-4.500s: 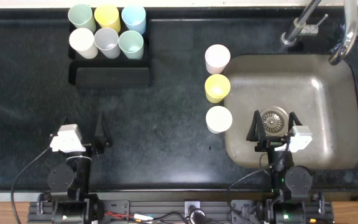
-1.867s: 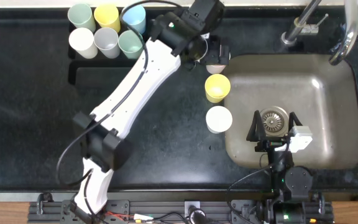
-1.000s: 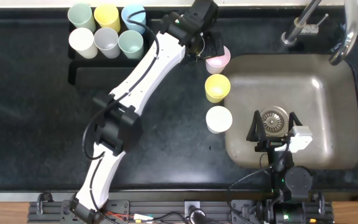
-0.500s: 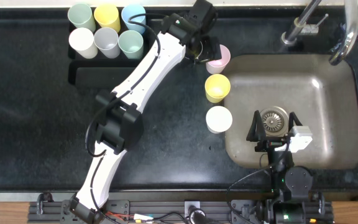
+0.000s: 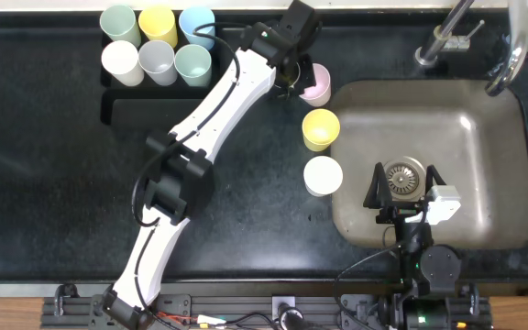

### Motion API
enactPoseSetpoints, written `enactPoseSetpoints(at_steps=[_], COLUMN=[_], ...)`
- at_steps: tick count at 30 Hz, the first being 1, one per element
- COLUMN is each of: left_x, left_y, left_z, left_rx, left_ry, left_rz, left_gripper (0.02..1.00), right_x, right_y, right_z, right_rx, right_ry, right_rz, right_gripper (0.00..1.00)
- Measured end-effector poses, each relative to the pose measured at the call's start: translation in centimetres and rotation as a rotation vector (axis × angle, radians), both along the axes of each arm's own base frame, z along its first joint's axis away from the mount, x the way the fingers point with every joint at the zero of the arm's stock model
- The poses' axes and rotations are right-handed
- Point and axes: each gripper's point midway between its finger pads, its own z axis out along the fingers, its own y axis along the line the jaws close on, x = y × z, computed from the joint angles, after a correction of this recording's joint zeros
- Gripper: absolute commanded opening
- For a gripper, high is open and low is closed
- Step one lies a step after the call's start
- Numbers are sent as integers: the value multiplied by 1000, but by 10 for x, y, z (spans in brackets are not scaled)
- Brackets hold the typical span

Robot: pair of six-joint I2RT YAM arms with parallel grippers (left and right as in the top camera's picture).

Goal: Store Cups

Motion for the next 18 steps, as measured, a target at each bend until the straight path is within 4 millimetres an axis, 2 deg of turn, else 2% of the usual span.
enactPoseSetpoints(at_steps=[4, 6, 8, 11, 12, 15, 17, 18], left_x=[-1, -1, -1, -7, -20, -62, -95, -106], left_y=[16, 36, 66, 128, 164, 247, 296, 312], left_z=[1, 13, 39, 102, 132, 197, 222, 227], left_rx=[15, 25, 26, 23, 42, 108, 160, 176], left_ry=[30, 48, 51, 13, -1, -63, -101, -116], left_rz=[23, 54, 101, 202, 262, 429, 541, 585], left_gripper=[36, 36, 36, 36, 36, 36, 36, 36], right_x=[0, 0, 0, 0, 0, 0, 0, 0], right_y=[0, 0, 0, 0, 0, 0, 0, 0], right_z=[0, 0, 0, 0, 0, 0, 0, 0], right_rx=[0, 0, 0, 0, 0, -1, 0, 0], right_ry=[0, 1, 0, 0, 0, 0, 0, 0], right_rz=[-1, 0, 0, 0, 0, 0, 0, 0], right_gripper=[998, 996, 998, 998, 998, 998, 998, 998])
